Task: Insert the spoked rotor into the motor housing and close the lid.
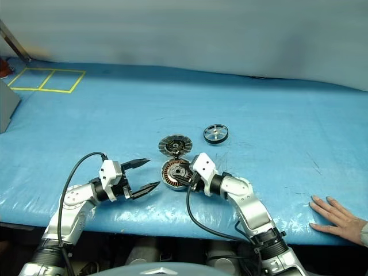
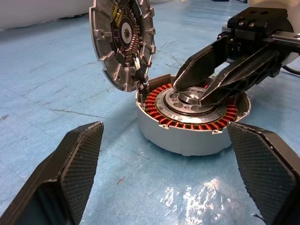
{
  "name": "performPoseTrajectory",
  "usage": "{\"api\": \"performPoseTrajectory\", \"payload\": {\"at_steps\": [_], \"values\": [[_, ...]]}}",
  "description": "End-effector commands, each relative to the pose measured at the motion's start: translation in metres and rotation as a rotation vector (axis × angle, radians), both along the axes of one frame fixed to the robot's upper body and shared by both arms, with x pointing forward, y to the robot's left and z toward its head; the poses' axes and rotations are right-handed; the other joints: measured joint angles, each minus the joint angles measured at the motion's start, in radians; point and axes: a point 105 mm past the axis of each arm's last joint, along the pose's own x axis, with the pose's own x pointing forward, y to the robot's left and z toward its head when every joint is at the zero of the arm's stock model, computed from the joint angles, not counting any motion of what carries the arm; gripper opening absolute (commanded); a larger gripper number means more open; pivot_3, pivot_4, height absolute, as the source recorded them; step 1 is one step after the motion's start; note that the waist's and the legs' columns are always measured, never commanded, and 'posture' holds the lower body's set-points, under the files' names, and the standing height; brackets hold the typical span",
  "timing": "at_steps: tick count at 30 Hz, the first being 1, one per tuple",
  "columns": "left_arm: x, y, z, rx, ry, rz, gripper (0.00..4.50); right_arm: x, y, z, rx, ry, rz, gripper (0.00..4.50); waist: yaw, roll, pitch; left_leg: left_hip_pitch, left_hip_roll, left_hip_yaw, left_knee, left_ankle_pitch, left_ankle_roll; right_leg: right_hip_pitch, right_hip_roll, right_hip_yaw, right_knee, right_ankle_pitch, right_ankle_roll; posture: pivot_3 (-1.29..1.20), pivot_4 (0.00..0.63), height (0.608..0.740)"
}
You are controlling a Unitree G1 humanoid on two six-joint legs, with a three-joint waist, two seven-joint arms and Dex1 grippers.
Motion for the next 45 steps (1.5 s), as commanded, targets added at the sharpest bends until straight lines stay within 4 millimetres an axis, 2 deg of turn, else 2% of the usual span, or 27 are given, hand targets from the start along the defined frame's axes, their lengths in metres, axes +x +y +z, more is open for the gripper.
{"api": "performPoseTrajectory", "payload": {"at_steps": [1, 10, 14, 21, 31, 39, 45], "values": [[-0.001, -0.003, 0.009, 0.001, -0.033, -0.015, 4.50, -0.001, 0.005, 0.016, 0.021, -0.067, 0.026, 3.29, 0.000, 0.000, 0.000, 0.000, 0.000, 0.000, 0.000, 0.000, 0.000, 0.000, 0.000, 0.000, 0.000, 0.000, 0.000, 0.00, 0.150, 0.740], [-0.003, -0.004, 0.009, 0.001, -0.030, -0.016, 4.50, -0.001, 0.007, 0.026, 0.097, -0.058, 0.020, 3.29, 0.000, 0.000, 0.000, 0.000, 0.000, 0.000, 0.000, 0.000, 0.000, 0.000, 0.000, 0.000, 0.000, 0.000, 0.000, 0.00, 0.150, 0.740], [-0.003, -0.004, 0.009, 0.002, -0.033, -0.017, 4.50, 0.003, 0.006, 0.023, 0.084, -0.055, -0.003, 2.39, 0.000, 0.000, 0.000, 0.000, 0.000, 0.000, 0.000, 0.000, 0.000, 0.000, 0.000, 0.000, 0.000, 0.000, 0.000, 0.00, 0.150, 0.740], [0.002, -0.003, 0.007, 0.006, -0.029, -0.014, 4.50, 0.006, 0.006, 0.016, 0.029, -0.067, -0.008, 0.06, 0.000, 0.000, 0.000, 0.000, 0.000, 0.000, -0.001, 0.000, 0.000, 0.000, 0.000, 0.000, 0.000, 0.000, 0.000, 0.00, 0.150, 0.740], [0.000, 0.000, 0.002, 0.008, -0.024, -0.003, 4.50, 0.006, 0.009, 0.019, -0.002, -0.082, 0.029, 0.02, 0.000, 0.000, 0.000, 0.000, 0.000, 0.000, -0.001, 0.000, 0.000, 0.000, 0.000, 0.000, 0.000, 0.000, 0.000, 0.00, 0.150, 0.740], [0.000, 0.000, 0.000, 0.010, -0.021, 0.003, 4.50, 0.005, 0.012, 0.011, -0.047, -0.073, 0.048, 0.02, 0.000, 0.000, 0.000, 0.000, 0.000, 0.000, -0.001, 0.000, 0.000, 0.000, 0.000, 0.000, 0.000, 0.000, 0.000, 0.00, 0.150, 0.740], [-0.003, 0.000, 0.000, 0.010, -0.019, 0.003, 4.50, 0.009, 0.008, 0.008, -0.083, -0.082, 0.025, 0.02, 0.000, 0.000, 0.000, 0.000, 0.000, 0.000, -0.001, 0.000, 0.000, 0.000, 0.000, 0.000, 0.000, 0.000, 0.000, 0.00, 0.150, 0.740]]}}
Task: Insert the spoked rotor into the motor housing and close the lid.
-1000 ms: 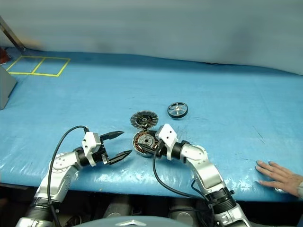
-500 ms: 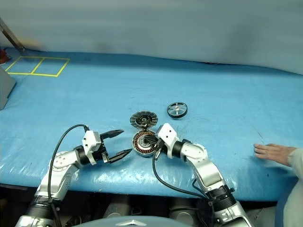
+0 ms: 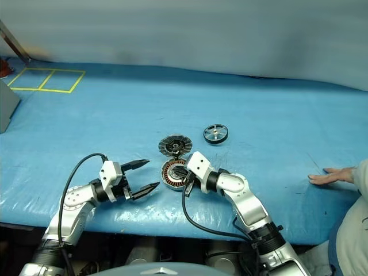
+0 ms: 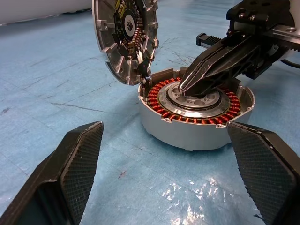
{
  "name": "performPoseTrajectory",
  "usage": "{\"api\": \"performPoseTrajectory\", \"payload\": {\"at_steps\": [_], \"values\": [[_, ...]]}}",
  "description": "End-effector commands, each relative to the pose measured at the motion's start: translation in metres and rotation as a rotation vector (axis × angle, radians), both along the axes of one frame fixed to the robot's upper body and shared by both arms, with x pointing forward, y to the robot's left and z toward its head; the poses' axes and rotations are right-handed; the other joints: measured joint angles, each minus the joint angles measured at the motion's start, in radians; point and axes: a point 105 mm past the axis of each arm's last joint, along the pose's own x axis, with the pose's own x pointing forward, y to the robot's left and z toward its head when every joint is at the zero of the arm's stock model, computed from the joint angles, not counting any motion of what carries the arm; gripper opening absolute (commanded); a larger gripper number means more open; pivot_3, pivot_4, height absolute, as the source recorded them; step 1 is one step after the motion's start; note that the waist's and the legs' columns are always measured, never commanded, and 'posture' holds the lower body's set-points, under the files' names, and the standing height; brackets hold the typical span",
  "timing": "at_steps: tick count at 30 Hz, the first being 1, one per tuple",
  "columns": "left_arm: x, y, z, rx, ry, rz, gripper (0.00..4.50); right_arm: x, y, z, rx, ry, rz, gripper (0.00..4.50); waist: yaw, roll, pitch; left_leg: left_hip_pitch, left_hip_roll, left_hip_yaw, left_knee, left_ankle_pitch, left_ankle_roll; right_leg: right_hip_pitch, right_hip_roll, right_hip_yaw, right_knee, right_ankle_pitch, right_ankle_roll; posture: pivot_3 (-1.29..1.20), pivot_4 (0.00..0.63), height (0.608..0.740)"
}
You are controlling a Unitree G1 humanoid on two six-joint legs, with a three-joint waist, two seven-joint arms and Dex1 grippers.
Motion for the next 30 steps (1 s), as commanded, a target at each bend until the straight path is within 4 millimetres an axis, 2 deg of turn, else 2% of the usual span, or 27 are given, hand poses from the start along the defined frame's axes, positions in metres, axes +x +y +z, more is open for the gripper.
{"api": "performPoseTrajectory", "payload": {"at_steps": [1, 15, 30], "values": [[-0.001, -0.002, 0.007, 0.005, -0.037, -0.009, 4.50, 0.004, -0.001, 0.005, -0.018, -0.034, -0.005, 0.02, 0.000, 0.000, 0.000, 0.000, 0.000, 0.000, 0.000, 0.000, 0.000, 0.000, 0.000, 0.000, 0.000, 0.000, 0.000, 0.00, 0.150, 0.740], [-0.001, -0.001, 0.006, 0.003, -0.030, -0.004, 4.50, 0.001, -0.005, -0.006, -0.135, -0.041, -0.004, 0.02, 0.000, 0.000, 0.000, 0.000, 0.000, 0.000, 0.000, 0.000, 0.000, 0.000, 0.000, 0.000, 0.000, 0.000, 0.000, 0.00, 0.150, 0.740], [-0.001, 0.000, 0.002, 0.001, -0.025, -0.009, 4.50, 0.004, -0.015, -0.001, -0.132, -0.057, -0.058, 0.02, 0.001, 0.000, 0.000, 0.000, 0.000, 0.000, 0.000, 0.000, 0.000, 0.000, -0.001, 0.000, 0.000, 0.000, 0.000, 0.00, 0.150, 0.740]]}}
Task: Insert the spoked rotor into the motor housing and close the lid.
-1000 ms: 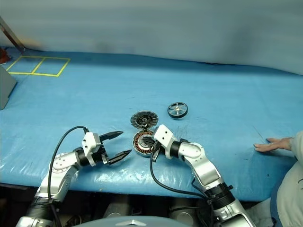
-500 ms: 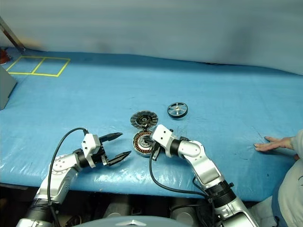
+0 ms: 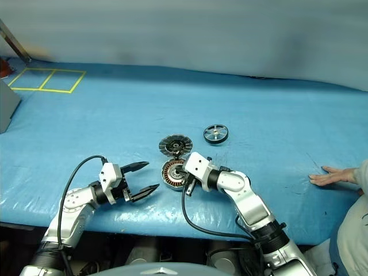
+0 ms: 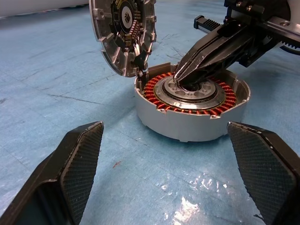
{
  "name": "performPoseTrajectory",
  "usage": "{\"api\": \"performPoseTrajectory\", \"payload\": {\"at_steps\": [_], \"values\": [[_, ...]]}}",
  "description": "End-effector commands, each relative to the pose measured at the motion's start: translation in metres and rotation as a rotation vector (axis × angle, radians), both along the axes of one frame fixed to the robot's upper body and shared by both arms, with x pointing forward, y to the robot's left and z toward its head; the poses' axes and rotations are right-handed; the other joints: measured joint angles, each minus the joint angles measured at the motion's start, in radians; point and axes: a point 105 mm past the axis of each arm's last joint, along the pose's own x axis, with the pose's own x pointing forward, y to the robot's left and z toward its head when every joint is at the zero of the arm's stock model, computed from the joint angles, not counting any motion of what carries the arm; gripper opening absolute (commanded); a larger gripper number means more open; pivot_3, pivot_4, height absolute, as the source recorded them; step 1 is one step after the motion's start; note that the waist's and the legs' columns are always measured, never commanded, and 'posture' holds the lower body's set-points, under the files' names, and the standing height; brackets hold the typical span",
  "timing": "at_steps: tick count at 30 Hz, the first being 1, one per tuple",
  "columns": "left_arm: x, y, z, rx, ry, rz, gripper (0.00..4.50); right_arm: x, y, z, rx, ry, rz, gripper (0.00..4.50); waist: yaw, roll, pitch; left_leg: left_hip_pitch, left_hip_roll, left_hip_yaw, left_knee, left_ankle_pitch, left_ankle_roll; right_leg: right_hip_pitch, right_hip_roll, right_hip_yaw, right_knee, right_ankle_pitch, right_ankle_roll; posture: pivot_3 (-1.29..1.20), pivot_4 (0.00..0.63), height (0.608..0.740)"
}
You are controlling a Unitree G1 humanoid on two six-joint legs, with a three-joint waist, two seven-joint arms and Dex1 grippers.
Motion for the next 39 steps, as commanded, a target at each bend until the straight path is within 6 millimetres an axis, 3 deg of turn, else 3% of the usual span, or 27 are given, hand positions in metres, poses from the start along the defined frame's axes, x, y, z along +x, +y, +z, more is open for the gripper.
{"api": "performPoseTrajectory", "payload": {"at_steps": [1, 7, 12, 21, 39], "values": [[0.002, -0.001, 0.006, 0.000, -0.038, -0.014, 4.50, 0.002, -0.009, 0.000, 0.002, 0.002, -0.044, 0.02, 0.000, 0.000, 0.000, 0.000, 0.000, 0.000, 0.000, 0.000, 0.000, 0.000, 0.000, 0.000, 0.000, 0.000, 0.000, 0.00, 0.150, 0.740], [0.003, -0.002, 0.005, -0.001, -0.040, -0.018, 4.50, 0.002, -0.003, 0.018, 0.081, -0.021, -0.035, 0.02, 0.000, 0.000, 0.000, -0.001, 0.000, 0.000, 0.000, 0.000, 0.000, -0.001, 0.000, 0.000, 0.000, 0.000, 0.000, 0.00, 0.150, 0.740], [0.003, -0.002, 0.005, -0.001, -0.042, -0.017, 4.50, 0.003, -0.003, 0.021, 0.079, -0.030, -0.029, 0.02, 0.000, 0.000, 0.000, -0.001, 0.000, 0.000, -0.001, 0.000, 0.000, -0.001, 0.000, 0.000, 0.000, 0.000, 0.000, 0.00, 0.150, 0.740], [0.003, -0.002, 0.007, 0.002, -0.046, -0.011, 4.50, 0.000, 0.003, 0.012, 0.062, -0.004, -0.007, 0.02, 0.000, 0.000, 0.000, -0.001, 0.000, 0.000, -0.001, 0.000, 0.000, -0.001, 0.000, 0.000, -0.001, 0.000, 0.000, 0.00, 0.150, 0.740], [0.002, -0.004, 0.010, 0.002, -0.051, -0.014, 4.50, -0.006, -0.005, -0.014, -0.093, 0.024, 0.004, 0.02, 0.000, 0.000, 0.000, 0.000, 0.000, 0.000, -0.001, 0.000, 0.000, 0.000, 0.000, 0.000, -0.001, 0.000, 0.000, 0.00, 0.150, 0.740]]}}
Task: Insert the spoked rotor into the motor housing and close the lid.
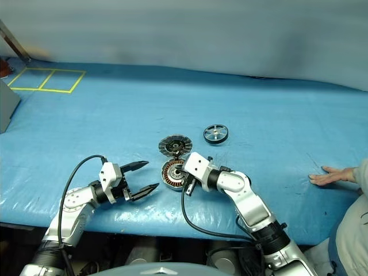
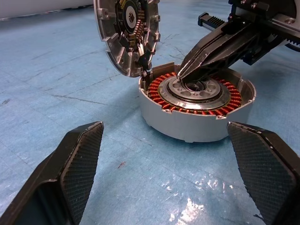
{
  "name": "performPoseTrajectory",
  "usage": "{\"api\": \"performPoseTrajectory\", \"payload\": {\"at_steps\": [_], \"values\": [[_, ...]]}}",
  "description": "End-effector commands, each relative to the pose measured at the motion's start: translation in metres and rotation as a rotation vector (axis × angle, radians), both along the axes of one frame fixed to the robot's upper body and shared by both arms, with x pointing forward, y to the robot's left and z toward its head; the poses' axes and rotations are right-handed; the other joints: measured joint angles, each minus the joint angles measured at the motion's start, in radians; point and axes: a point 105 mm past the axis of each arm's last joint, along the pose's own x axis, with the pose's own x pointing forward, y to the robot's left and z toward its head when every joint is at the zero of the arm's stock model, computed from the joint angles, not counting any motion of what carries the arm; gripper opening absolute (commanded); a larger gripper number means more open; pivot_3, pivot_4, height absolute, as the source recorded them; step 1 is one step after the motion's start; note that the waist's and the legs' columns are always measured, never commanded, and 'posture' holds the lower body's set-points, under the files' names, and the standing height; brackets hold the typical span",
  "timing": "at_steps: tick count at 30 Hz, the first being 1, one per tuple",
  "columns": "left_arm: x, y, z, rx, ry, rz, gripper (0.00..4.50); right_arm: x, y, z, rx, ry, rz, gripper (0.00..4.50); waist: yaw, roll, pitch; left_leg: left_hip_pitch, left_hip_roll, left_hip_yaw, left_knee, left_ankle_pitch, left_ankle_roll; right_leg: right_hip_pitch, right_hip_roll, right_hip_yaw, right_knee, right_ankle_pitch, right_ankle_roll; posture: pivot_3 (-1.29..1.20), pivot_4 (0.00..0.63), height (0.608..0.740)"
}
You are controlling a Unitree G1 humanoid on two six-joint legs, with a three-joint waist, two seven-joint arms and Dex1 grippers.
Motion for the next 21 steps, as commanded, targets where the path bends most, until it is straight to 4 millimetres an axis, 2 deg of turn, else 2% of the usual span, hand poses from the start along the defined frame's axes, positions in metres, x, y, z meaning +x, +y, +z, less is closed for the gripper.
{"api": "performPoseTrajectory", "payload": {"at_steps": [1, 6, 14, 21], "values": [[0.000, -0.004, 0.009, 0.003, -0.038, -0.019, 4.50, -0.006, -0.005, -0.015, -0.062, 0.038, 0.002, 0.02, 0.000, 0.000, 0.000, 0.000, 0.000, 0.000, 0.000, 0.000, 0.000, 0.000, 0.000, 0.000, 0.000, 0.000, 0.000, 0.00, 0.150, 0.740], [0.000, -0.004, 0.009, 0.005, -0.040, -0.023, 4.50, -0.009, -0.003, -0.011, -0.037, 0.038, 0.010, 0.02, 0.000, 0.000, 0.000, 0.000, 0.000, 0.000, 0.000, 0.000, 0.000, 0.000, 0.000, 0.000, 0.000, 0.000, 0.000, 0.00, 0.150, 0.740], [0.005, -0.004, 0.010, 0.005, -0.043, -0.028, 4.50, -0.005, -0.002, 0.022, 0.084, -0.024, -0.021, 0.02, 0.000, 0.000, 0.000, -0.001, 0.000, 0.000, 0.000, 0.000, 0.000, 0.000, 0.000, 0.000, -0.001, 0.000, 0.000, 0.00, 0.150, 0.740], [0.004, -0.006, 0.009, 0.000, -0.041, -0.030, 4.50, -0.002, -0.008, 0.023, 0.054, -0.039, -0.040, 0.02, 0.000, 0.000, 0.000, -0.001, 0.000, 0.000, -0.001, 0.000, 0.000, 0.000, 0.000, -0.001, -0.001, 0.000, 0.000, 0.00, 0.150, 0.740]]}}
